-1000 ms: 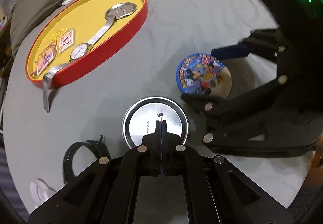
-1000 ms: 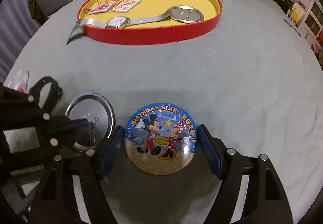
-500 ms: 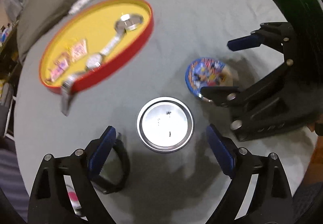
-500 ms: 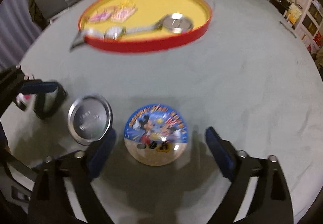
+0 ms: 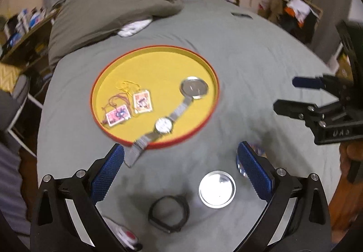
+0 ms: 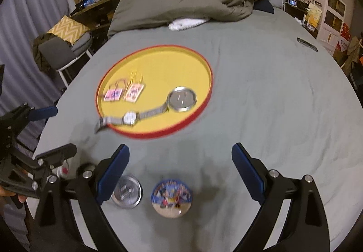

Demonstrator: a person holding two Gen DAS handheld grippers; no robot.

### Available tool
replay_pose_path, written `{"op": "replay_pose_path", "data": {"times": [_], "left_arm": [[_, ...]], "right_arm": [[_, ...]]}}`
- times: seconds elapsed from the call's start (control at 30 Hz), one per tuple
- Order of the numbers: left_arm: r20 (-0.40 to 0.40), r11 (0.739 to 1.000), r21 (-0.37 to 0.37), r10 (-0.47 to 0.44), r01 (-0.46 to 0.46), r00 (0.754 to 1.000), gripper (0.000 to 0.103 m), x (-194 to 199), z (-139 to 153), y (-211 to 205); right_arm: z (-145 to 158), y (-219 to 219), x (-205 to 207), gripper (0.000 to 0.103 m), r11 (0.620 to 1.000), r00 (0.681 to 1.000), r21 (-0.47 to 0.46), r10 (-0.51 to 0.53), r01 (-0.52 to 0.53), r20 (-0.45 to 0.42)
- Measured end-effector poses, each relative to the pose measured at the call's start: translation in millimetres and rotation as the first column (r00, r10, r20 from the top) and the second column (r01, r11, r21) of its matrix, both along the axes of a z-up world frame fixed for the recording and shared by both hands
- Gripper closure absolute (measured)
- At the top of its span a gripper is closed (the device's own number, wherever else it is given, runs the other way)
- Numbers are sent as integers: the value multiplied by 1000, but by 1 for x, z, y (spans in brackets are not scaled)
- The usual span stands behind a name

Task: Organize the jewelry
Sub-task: 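Open both tools to release the lid and badge on the bed, then grasp the pink card pendant with the left tool while the right tool reaches the orange card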

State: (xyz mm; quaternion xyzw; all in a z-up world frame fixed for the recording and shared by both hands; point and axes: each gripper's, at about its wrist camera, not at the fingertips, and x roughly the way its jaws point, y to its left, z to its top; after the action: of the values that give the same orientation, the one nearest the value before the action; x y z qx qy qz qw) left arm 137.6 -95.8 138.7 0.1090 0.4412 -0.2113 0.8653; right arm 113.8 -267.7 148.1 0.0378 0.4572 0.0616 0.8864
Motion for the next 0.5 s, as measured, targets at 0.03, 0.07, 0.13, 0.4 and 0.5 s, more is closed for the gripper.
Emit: {"op": "replay_pose_path", "data": {"times": [0.03,0.07,0.13,0.4,0.5], "left_arm": [[-6,1000,-6,13,-13,1000,6,7,1,1],[-8,1000,-6,18,-18,1000,6,12,2,2],[-6,1000,14,21,-21,1000,6,22,0,2],[-20,996,79,53,-52,998,6,76,-16,15],[-59,993,93,78,-73,995,6,97,-32,21]], "right_arm": [[1,1,6,15,1000,1000,-3,-1,1,3],[2,1,11,15,1000,1000,-4,0,0,5],[3,2,20,15,1000,1000,-3,-1,1,7],[1,4,65,15,1000,1000,9,4,-4,9],[-5,13,86,15,999,1000,32,25,-25,-2]]}}
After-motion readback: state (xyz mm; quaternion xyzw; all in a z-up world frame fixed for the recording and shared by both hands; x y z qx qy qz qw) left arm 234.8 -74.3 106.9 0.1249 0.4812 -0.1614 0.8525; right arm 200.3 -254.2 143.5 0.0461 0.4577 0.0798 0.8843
